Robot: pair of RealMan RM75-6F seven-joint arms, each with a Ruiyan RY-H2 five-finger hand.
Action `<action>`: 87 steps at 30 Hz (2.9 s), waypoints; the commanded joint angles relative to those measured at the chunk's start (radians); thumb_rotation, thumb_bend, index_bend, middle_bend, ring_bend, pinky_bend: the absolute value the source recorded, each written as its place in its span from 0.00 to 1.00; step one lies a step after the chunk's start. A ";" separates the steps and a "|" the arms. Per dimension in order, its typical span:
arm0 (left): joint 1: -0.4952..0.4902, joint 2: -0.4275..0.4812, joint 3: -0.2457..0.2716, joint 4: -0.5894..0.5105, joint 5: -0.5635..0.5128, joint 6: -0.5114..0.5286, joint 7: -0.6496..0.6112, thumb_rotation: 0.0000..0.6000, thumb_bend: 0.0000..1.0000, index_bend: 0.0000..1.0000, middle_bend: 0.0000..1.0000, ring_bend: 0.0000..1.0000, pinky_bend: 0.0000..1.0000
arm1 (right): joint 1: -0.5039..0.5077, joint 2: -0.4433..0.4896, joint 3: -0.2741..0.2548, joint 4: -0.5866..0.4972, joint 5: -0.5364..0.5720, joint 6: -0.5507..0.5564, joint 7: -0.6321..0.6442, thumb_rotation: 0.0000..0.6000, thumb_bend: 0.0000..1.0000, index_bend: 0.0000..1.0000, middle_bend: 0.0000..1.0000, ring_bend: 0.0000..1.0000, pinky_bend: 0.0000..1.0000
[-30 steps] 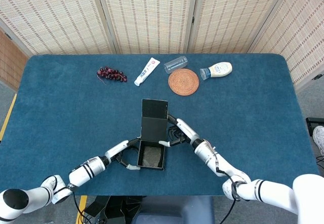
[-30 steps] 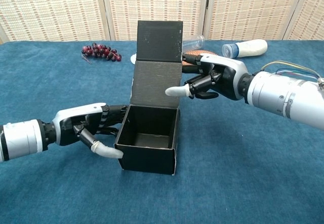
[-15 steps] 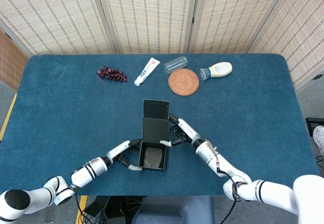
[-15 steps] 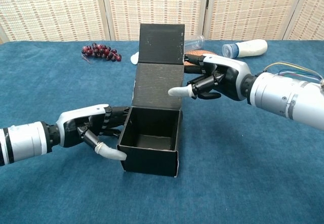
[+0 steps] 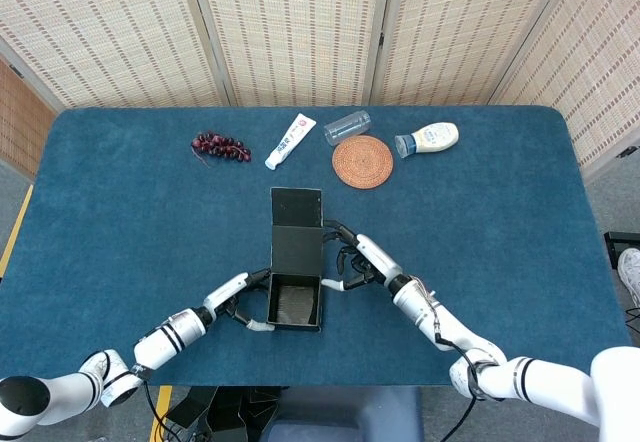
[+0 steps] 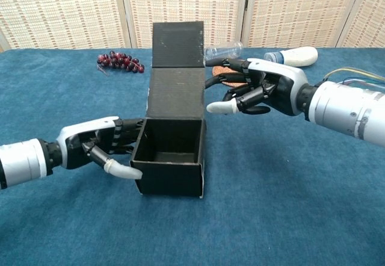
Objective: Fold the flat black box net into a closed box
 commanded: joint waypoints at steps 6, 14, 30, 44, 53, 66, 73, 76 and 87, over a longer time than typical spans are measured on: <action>0.014 0.061 -0.020 -0.024 -0.018 0.020 -0.007 1.00 0.14 0.28 0.23 0.12 0.25 | -0.018 0.081 -0.047 -0.060 -0.069 0.025 0.069 1.00 0.09 0.00 0.11 0.17 0.34; 0.031 0.126 -0.046 -0.069 -0.031 0.055 0.001 1.00 0.14 0.28 0.23 0.12 0.25 | -0.019 0.157 -0.090 -0.109 -0.108 -0.001 0.341 1.00 0.03 0.00 0.02 0.06 0.22; 0.028 0.174 -0.034 -0.189 0.010 0.054 0.086 1.00 0.14 0.28 0.23 0.12 0.25 | 0.153 0.000 -0.079 0.170 -0.228 0.021 1.045 1.00 0.03 0.00 0.00 0.00 0.14; 0.008 0.158 -0.023 -0.160 0.013 0.002 0.033 1.00 0.14 0.28 0.23 0.12 0.25 | 0.191 -0.005 -0.088 0.161 -0.254 0.142 0.986 1.00 0.03 0.00 0.00 0.00 0.14; 0.002 0.146 -0.018 -0.136 0.004 -0.030 0.014 1.00 0.14 0.28 0.23 0.12 0.25 | 0.191 0.060 -0.151 0.094 -0.312 0.201 0.861 1.00 0.03 0.00 0.02 0.00 0.14; -0.009 0.118 -0.031 -0.085 -0.018 -0.076 0.052 1.00 0.14 0.28 0.23 0.12 0.25 | 0.223 0.135 -0.216 0.029 -0.331 0.172 0.724 1.00 0.03 0.00 0.06 0.00 0.14; -0.009 0.103 -0.040 -0.075 -0.035 -0.098 0.102 1.00 0.14 0.28 0.23 0.12 0.25 | 0.273 0.136 -0.193 -0.013 -0.278 0.083 0.640 1.00 0.03 0.00 0.07 0.03 0.15; -0.010 0.102 -0.044 -0.080 -0.044 -0.111 0.120 1.00 0.14 0.28 0.23 0.12 0.25 | 0.295 0.129 -0.169 -0.034 -0.237 0.039 0.597 1.00 0.03 0.00 0.08 0.05 0.15; -0.004 0.094 -0.066 -0.101 -0.078 -0.143 0.177 1.00 0.14 0.28 0.23 0.12 0.25 | 0.347 0.108 -0.096 -0.092 -0.041 -0.149 0.310 1.00 0.03 0.00 0.14 0.13 0.25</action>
